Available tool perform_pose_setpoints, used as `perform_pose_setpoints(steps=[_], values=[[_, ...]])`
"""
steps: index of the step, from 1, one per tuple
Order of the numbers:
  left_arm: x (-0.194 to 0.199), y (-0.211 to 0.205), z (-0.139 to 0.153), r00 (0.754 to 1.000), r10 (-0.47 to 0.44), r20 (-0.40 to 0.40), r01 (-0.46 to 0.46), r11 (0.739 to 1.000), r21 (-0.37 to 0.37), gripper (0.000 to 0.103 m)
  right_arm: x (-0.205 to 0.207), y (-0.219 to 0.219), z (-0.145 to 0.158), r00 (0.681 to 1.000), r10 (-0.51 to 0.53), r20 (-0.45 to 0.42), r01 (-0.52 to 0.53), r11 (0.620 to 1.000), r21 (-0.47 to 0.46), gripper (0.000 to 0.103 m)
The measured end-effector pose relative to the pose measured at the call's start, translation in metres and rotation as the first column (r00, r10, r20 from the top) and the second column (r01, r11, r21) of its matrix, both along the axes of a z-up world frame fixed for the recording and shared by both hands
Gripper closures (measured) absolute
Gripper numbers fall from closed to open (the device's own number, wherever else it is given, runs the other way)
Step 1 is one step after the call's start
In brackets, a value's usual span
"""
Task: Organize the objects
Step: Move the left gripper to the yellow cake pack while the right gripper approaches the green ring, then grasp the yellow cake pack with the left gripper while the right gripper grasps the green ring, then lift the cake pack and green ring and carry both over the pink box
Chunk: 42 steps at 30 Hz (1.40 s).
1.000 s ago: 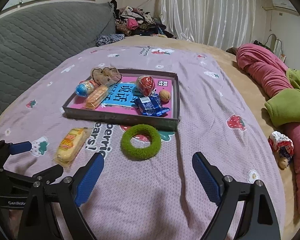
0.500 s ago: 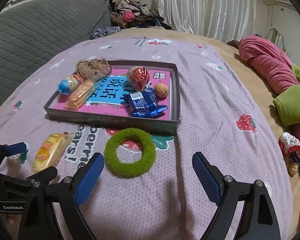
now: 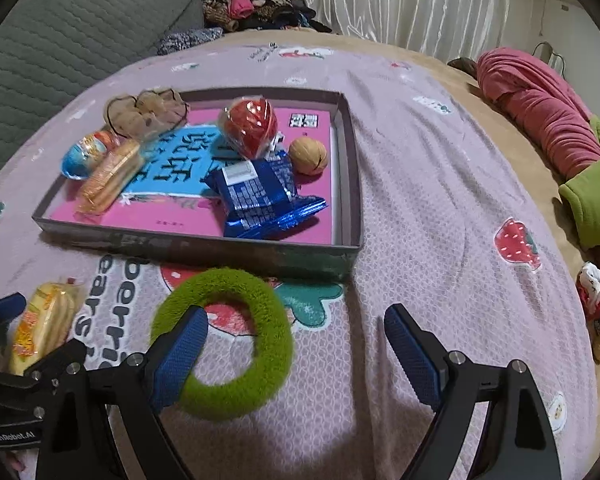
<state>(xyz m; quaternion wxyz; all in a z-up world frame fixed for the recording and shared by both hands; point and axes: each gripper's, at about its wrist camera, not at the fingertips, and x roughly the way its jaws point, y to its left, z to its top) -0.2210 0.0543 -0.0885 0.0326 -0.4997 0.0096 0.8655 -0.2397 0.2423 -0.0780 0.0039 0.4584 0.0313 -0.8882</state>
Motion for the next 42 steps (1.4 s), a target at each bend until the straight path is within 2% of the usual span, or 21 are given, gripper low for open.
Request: perform_pose_setpoints(steps=[4,7,10,12,13,15,16,17,21,23,30,42], values=[[-0.006,-0.001,-0.002,1.0,0.008,-0.001,-0.008,1.0,0.006,0.0,-0.003,-0.004,-0.006,1.0,0.001,0.005,-0.002,1.0,0.016,0.016],[-0.006,0.0,-0.002,1.0,0.003,0.004,-0.003,1.0,0.006,0.001,-0.003,-0.005,-0.008,1.0,0.008,0.001,-0.008,1.0,0.007,0.025],[-0.004,0.0,-0.002,1.0,-0.011,0.012,0.01,1.0,0.009,0.003,-0.002,-0.007,-0.007,1.0,0.015,0.0,-0.015,1.0,-0.005,0.036],[-0.003,-0.001,-0.001,1.0,-0.014,0.017,0.014,1.0,0.019,0.007,-0.002,-0.009,-0.008,1.0,0.022,0.004,-0.022,1.0,-0.021,0.05],[-0.003,-0.001,0.0,1.0,-0.017,0.02,0.017,1.0,0.02,0.009,-0.001,-0.009,-0.007,1.0,0.023,0.005,-0.022,0.999,-0.03,0.053],[0.0,0.0,0.002,0.999,-0.026,0.021,0.026,0.999,0.026,0.024,0.0,-0.01,-0.007,1.0,0.027,0.005,-0.027,0.998,-0.049,0.063],[0.001,0.0,0.003,0.999,-0.025,0.022,0.024,0.999,0.028,0.038,0.0,-0.01,-0.007,1.0,0.031,0.007,-0.03,0.998,-0.057,0.065],[0.002,0.001,0.005,0.999,-0.033,0.021,0.032,0.999,0.041,0.046,0.0,-0.011,-0.007,0.999,0.034,0.008,-0.034,0.997,-0.063,0.068],[0.003,-0.001,0.006,0.999,-0.04,0.034,0.037,0.996,0.082,0.055,0.001,-0.009,-0.005,0.999,0.031,0.009,-0.03,0.995,-0.091,0.08],[0.002,-0.004,0.006,0.999,-0.036,0.039,0.032,0.993,0.111,0.063,0.003,-0.007,-0.004,1.0,0.028,0.006,-0.027,0.993,-0.111,0.085],[0.006,-0.011,0.011,0.999,-0.021,0.024,0.017,0.989,0.148,0.065,0.016,-0.005,0.006,1.0,0.02,-0.02,-0.022,0.991,-0.132,0.086],[0.034,-0.013,0.044,0.998,-0.031,-0.056,0.036,0.995,0.09,0.065,0.049,-0.015,0.036,0.997,0.035,-0.066,-0.044,0.99,-0.136,0.086]])
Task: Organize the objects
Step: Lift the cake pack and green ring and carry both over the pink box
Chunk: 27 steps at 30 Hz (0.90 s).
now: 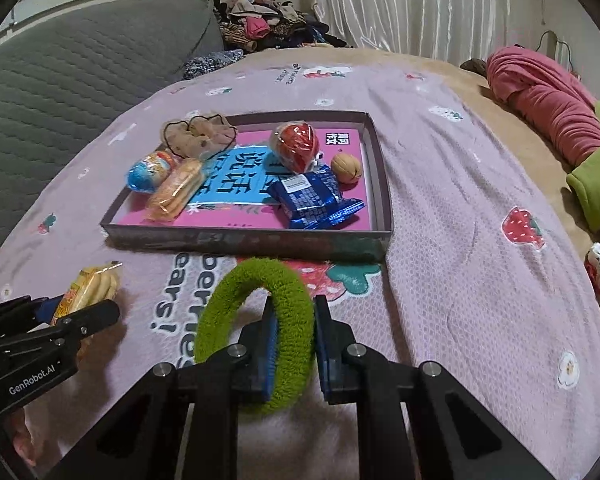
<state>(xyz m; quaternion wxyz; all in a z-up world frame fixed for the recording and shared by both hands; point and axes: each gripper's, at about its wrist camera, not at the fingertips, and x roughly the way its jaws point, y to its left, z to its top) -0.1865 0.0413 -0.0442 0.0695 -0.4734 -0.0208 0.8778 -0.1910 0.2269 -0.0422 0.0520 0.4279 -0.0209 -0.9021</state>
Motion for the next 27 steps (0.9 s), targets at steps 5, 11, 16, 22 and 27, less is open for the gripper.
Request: perform_pose_setpoints(steps=[5,11,16,22,27], values=[[0.017,-0.005,0.021,0.999,-0.005,-0.042,0.005,1.0,-0.005,0.065,0.017,-0.006,0.016,1.0,0.007,-0.026,-0.007,1.0,-0.006,0.086],[0.038,-0.009,0.052,0.995,-0.004,-0.104,0.003,1.0,-0.016,0.065,0.035,-0.016,0.046,0.997,0.02,-0.073,-0.019,1.0,0.005,0.086],[0.056,-0.016,0.079,0.989,0.002,-0.149,-0.001,1.0,0.003,0.065,0.052,-0.025,0.076,0.992,0.032,-0.123,-0.029,0.999,0.024,0.086],[0.072,-0.022,0.107,0.982,0.007,-0.188,-0.006,1.0,0.008,0.065,0.067,-0.031,0.106,0.985,0.036,-0.167,-0.031,0.999,0.036,0.086],[0.082,-0.028,0.127,0.976,0.017,-0.218,-0.014,1.0,0.015,0.065,0.079,-0.035,0.129,0.977,0.039,-0.208,-0.03,0.999,0.043,0.086]])
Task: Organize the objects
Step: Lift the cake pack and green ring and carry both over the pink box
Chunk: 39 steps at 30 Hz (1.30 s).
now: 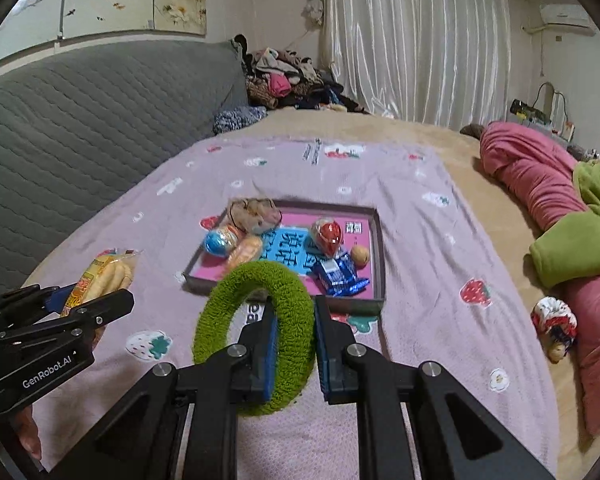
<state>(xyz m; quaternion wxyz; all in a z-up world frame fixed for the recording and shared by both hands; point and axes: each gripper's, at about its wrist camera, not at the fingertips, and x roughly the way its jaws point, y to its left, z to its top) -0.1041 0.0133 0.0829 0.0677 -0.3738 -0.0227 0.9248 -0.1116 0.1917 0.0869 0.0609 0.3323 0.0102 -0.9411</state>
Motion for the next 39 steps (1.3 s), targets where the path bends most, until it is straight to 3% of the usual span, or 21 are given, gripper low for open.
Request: perform_pose_setpoints(steps=[9,22,39], values=[[0.009,-0.002,0.034,0.998,-0.009,-0.061,0.008,1.0,-0.017,0.065,0.009,-0.006,0.026,0.999,0.009,-0.049,-0.009,1.0,-0.002,0.086],[-0.018,-0.01,0.077,0.991,0.002,-0.131,-0.006,0.999,-0.032,0.065,-0.008,-0.008,0.059,0.994,0.017,-0.109,-0.016,1.0,0.008,0.086],[-0.057,0.004,0.104,0.981,-0.014,-0.193,0.003,0.998,-0.058,0.065,-0.038,0.001,0.09,0.985,0.01,-0.174,-0.01,1.0,0.002,0.086]])
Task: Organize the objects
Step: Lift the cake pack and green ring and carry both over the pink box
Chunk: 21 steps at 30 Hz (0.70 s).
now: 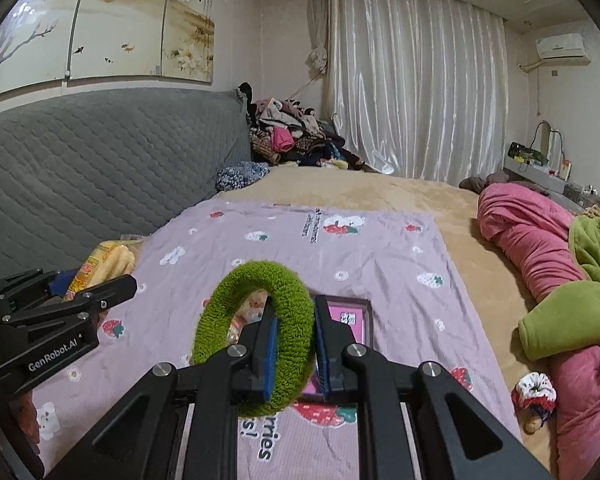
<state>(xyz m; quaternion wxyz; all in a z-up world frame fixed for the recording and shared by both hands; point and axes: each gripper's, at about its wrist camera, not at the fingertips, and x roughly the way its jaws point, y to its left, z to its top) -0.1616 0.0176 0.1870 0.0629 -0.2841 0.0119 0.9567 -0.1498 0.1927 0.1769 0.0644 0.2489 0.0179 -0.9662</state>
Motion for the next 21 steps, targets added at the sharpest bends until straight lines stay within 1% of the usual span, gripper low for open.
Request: perform_pose_setpoints(steps=[3,7,13,21], values=[[-0.006,0.006,0.001,1.0,-0.007,-0.008,0.007,1.0,-0.005,0.065,-0.005,0.001,0.004,1.0,-0.004,-0.014,0.005,1.0,0.004,0.086],[-0.017,0.013,-0.003,1.0,-0.012,-0.007,0.011,1.0,-0.008,0.065,-0.016,0.002,0.003,1.0,-0.008,-0.012,0.008,1.0,-0.001,0.086],[-0.037,0.018,-0.016,1.0,-0.02,-0.001,0.02,1.0,-0.009,0.065,-0.029,0.004,-0.006,1.0,-0.007,-0.018,0.007,1.0,-0.006,0.086],[-0.073,0.024,-0.044,0.999,-0.04,0.005,0.04,0.999,0.02,0.065,-0.052,0.013,-0.023,0.999,-0.011,-0.03,0.01,1.0,-0.029,0.086]])
